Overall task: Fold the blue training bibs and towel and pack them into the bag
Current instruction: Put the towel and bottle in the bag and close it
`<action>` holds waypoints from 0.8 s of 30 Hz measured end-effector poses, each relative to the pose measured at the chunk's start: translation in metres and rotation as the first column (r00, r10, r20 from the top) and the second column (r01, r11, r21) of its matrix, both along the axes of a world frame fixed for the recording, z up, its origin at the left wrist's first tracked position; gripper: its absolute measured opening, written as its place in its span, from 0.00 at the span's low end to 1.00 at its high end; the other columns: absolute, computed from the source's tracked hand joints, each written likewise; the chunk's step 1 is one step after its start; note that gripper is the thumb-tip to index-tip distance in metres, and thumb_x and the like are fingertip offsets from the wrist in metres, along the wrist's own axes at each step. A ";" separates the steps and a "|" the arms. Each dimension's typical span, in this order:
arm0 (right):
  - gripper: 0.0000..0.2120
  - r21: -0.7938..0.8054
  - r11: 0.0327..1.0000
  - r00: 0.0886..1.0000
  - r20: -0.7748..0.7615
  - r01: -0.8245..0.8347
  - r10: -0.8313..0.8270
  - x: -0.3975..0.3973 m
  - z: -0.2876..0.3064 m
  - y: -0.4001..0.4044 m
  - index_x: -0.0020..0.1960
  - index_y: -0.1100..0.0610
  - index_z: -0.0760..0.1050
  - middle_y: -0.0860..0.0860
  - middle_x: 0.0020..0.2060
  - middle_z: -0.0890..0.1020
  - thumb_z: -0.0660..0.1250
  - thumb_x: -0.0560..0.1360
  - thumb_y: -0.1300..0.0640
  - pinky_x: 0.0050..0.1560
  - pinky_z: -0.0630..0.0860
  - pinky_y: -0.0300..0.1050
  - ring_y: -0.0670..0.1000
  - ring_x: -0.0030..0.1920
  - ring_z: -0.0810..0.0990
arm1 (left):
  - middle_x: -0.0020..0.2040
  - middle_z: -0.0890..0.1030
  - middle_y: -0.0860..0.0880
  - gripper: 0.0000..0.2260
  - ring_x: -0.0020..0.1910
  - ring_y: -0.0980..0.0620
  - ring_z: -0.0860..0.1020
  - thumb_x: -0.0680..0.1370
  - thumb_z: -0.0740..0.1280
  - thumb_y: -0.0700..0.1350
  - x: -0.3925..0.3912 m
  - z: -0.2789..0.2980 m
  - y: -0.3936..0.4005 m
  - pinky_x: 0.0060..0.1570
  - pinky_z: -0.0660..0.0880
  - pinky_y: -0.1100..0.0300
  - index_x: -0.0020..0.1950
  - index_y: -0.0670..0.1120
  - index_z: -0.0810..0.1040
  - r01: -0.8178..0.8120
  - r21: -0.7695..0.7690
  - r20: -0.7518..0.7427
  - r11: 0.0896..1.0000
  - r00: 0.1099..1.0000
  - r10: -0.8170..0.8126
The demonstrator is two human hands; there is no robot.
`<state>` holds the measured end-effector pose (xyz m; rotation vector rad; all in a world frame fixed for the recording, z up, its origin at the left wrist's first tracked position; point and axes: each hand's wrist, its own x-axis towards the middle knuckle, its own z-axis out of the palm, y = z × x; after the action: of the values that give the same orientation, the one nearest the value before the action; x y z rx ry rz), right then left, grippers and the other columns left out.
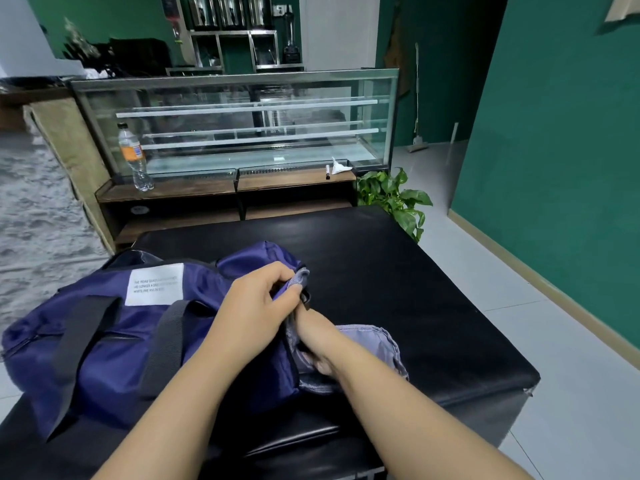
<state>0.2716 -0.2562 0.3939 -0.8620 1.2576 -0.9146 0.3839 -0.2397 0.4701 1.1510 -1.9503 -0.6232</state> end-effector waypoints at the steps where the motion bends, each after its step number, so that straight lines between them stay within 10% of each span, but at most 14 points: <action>1: 0.20 -0.033 0.999 0.999 -0.004 -0.037 0.037 -0.008 -0.005 0.003 0.50 0.48 0.77 0.43 0.34 0.79 0.57 0.76 0.34 0.28 0.71 0.35 0.40 0.31 0.76 | 0.36 0.80 0.55 0.09 0.37 0.50 0.76 0.77 0.67 0.43 0.001 -0.001 -0.001 0.40 0.72 0.55 0.37 0.52 0.77 -0.004 0.010 0.001 1.000 1.000 0.004; 7: 0.14 -0.136 0.982 0.987 0.068 -0.133 0.143 -0.036 -0.026 0.016 0.62 0.51 0.75 0.46 0.55 0.82 0.68 0.77 0.56 0.58 0.79 0.49 0.48 0.55 0.82 | 0.37 0.80 0.58 0.08 0.36 0.57 0.76 0.76 0.67 0.44 -0.002 -0.012 -0.002 0.38 0.68 0.65 0.38 0.53 0.76 -0.024 0.037 0.032 0.999 0.999 0.023; 12: 0.03 -0.217 0.975 0.999 0.030 0.046 -0.040 -0.017 -0.038 0.020 0.49 0.58 0.79 0.44 0.35 0.81 0.67 0.76 0.60 0.40 0.77 0.36 0.40 0.36 0.77 | 0.42 0.82 0.56 0.05 0.40 0.60 0.75 0.76 0.69 0.43 -0.005 -0.014 -0.001 0.34 0.66 0.68 0.40 0.48 0.78 -0.021 -0.024 0.126 1.000 0.992 0.024; 18: 0.38 -0.070 0.995 0.913 0.407 0.067 -0.033 -0.019 -0.068 0.043 0.73 0.53 0.66 0.49 0.70 0.70 0.61 0.70 0.32 0.70 0.67 0.56 0.57 0.70 0.69 | 0.39 0.82 0.54 0.04 0.25 0.64 0.69 0.75 0.69 0.42 -0.008 -0.019 -0.002 0.31 0.65 0.68 0.40 0.47 0.78 -0.004 -0.052 0.158 0.999 0.987 0.012; 24: 0.47 -0.033 0.999 0.852 0.523 0.039 -0.016 -0.018 -0.059 0.047 0.76 0.56 0.59 0.51 0.74 0.65 0.54 0.68 0.26 0.69 0.68 0.56 0.56 0.68 0.72 | 0.37 0.81 0.58 0.06 0.36 0.58 0.77 0.73 0.70 0.45 -0.012 -0.023 -0.009 0.43 0.72 0.59 0.37 0.53 0.78 -0.039 -0.018 0.041 0.999 0.998 0.040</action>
<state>0.2541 -0.2096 0.3347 -0.5686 0.7763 -1.1119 0.3717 -0.2486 0.4468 1.1980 -1.9588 -0.5651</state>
